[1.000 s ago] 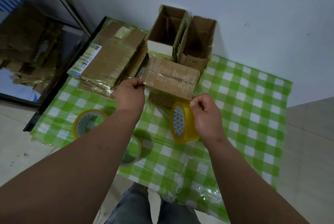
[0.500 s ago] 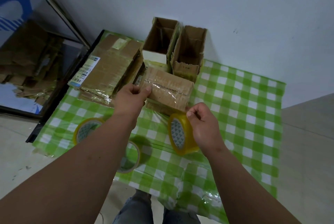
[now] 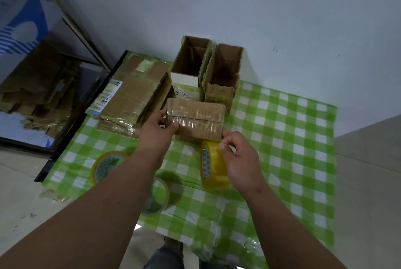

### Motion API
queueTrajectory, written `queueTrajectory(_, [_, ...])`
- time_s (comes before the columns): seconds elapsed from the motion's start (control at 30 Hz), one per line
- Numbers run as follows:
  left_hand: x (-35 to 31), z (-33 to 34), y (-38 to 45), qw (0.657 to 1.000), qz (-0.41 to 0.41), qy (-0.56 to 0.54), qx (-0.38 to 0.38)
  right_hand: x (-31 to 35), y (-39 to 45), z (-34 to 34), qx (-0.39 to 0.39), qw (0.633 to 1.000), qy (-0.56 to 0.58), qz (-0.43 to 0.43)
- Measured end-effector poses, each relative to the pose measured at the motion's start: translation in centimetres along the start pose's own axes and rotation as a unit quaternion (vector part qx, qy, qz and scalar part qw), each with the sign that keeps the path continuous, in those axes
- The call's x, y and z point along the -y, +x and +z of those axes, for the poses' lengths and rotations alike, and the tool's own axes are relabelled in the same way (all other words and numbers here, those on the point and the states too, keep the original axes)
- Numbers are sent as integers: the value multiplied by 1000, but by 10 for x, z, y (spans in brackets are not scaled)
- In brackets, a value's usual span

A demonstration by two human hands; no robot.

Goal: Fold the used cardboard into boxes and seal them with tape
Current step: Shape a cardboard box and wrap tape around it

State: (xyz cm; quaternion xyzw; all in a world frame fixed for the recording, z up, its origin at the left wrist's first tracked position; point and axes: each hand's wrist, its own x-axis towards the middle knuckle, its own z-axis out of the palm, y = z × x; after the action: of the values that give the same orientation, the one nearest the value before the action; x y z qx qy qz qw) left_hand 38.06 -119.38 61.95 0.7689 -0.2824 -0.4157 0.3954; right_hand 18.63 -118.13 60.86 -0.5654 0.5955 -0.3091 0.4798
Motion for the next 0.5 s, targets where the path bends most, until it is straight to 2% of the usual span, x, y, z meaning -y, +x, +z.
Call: queueTrajectory(0.5, [-7, 4, -11, 999, -36, 2, -26, 1, -8, 4, 18, 999, -43, -2])
